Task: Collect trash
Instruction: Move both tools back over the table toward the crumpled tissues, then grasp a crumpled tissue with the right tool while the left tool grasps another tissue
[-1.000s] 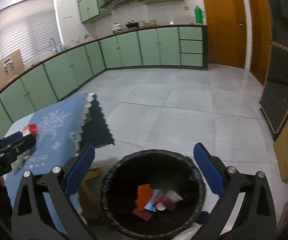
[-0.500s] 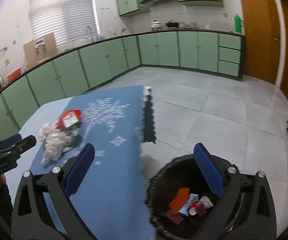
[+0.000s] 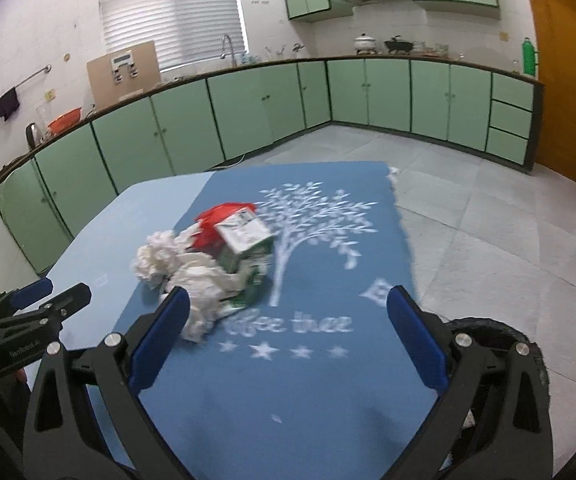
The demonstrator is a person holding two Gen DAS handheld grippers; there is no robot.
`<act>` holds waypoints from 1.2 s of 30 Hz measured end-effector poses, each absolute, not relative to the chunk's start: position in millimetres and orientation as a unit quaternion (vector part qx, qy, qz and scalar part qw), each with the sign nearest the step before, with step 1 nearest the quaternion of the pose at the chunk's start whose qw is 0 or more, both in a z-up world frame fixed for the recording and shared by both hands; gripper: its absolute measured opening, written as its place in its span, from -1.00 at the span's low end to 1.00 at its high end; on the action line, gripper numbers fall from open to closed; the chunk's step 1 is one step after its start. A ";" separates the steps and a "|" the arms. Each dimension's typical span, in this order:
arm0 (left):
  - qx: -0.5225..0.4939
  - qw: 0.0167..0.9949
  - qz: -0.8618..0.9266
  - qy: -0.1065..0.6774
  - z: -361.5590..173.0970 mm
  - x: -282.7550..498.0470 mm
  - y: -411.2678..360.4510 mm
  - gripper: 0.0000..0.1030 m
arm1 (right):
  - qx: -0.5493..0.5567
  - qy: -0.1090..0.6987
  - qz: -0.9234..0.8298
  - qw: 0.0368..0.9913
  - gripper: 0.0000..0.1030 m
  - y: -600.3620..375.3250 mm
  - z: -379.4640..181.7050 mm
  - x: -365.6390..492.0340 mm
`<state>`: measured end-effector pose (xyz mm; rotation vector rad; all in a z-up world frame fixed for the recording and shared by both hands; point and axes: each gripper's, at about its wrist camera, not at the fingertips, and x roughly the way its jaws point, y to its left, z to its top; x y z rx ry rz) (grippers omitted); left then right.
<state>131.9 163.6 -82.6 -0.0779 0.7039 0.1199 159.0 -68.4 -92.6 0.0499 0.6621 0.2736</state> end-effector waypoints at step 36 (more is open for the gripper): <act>-0.063 0.922 0.035 0.381 -104.6 150.1 188.7 0.63 | 0.014 0.403 0.185 0.896 -0.58 -2.8 -118.0 184.6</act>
